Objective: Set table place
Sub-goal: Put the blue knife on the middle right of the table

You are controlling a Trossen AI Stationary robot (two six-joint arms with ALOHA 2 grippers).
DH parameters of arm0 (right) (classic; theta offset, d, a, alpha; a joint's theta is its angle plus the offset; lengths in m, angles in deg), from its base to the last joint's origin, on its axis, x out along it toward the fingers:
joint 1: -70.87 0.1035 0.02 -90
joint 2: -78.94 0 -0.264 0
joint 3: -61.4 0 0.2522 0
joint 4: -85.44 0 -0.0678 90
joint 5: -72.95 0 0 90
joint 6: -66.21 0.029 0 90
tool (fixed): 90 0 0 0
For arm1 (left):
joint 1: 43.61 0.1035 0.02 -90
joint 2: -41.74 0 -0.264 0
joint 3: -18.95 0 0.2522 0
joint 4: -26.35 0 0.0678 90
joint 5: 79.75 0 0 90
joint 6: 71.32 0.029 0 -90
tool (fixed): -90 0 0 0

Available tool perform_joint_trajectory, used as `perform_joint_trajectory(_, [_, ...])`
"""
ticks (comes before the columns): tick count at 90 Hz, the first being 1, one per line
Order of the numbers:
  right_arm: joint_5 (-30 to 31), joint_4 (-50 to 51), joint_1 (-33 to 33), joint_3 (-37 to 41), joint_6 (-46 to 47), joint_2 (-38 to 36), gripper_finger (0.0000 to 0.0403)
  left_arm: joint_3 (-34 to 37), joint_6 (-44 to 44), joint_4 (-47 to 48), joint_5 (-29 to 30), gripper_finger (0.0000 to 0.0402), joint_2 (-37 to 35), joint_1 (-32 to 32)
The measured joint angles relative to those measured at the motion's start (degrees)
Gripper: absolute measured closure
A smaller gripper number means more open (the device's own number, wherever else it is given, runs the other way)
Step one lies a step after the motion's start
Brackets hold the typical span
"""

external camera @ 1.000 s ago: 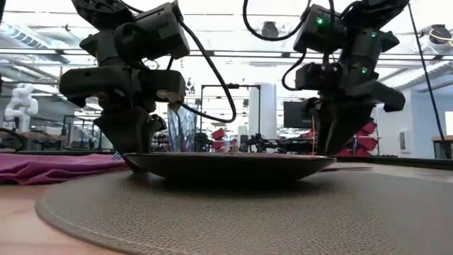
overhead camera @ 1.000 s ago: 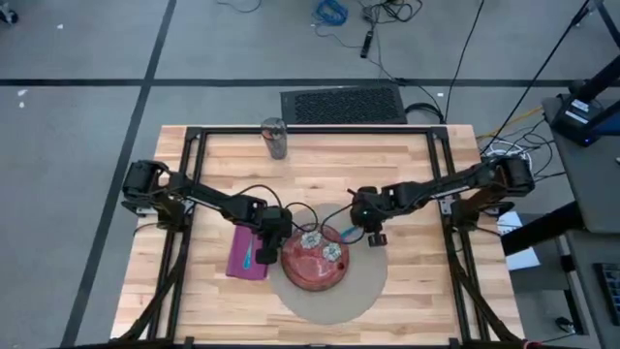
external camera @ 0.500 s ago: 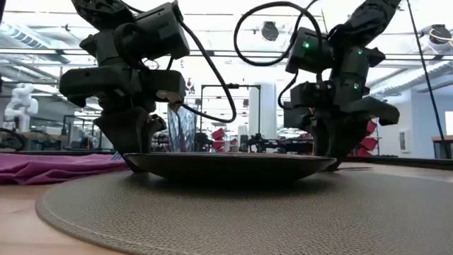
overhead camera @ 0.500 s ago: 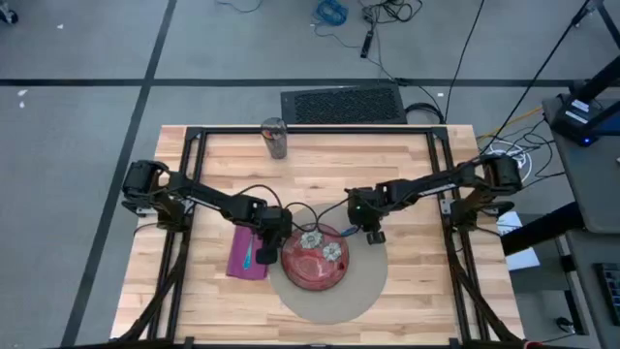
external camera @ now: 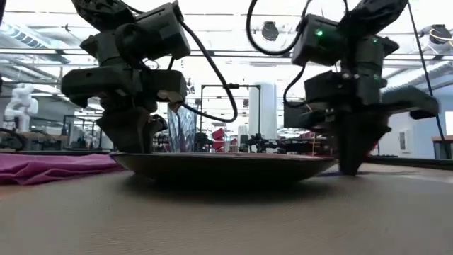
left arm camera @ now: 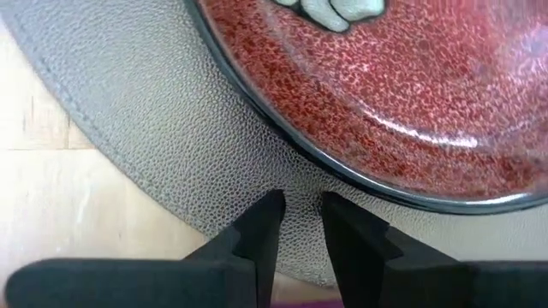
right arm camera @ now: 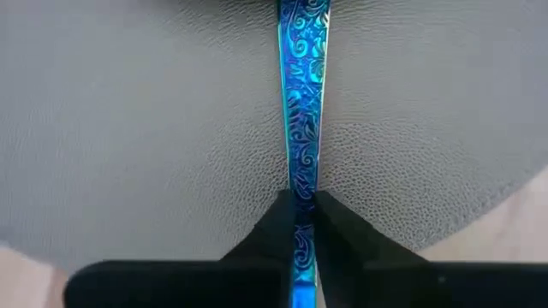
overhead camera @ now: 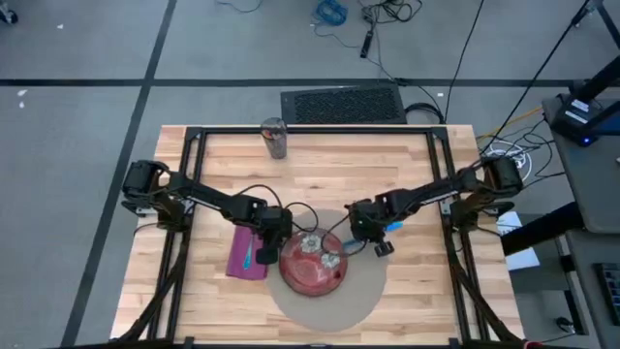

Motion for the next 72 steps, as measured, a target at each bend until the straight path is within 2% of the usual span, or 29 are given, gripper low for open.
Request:
perform_joint_trajectory(19, [1.52,1.49,5.53,0.04,0.31,0.00,0.0392,0.00,-0.11,-0.50,0.01,0.0322,0.02,0.13])
perform_joint_trajectory(48, [8.99,5.25,14.84,-0.02,-0.59,-0.07,0.0394,0.02,-0.31,-1.23,0.23,0.0323,0.07,0.17])
perform_joint_trajectory(61, [10.94,8.52,18.61,-0.10,-2.00,-0.09,0.0394,0.02,-1.16,-1.69,0.37,0.0323,0.10,0.17])
perform_joint_trajectory(72, [10.21,14.06,21.79,-0.11,-2.53,-0.09,0.0394,0.04,-1.76,-2.02,0.42,0.0323,0.13,0.17])
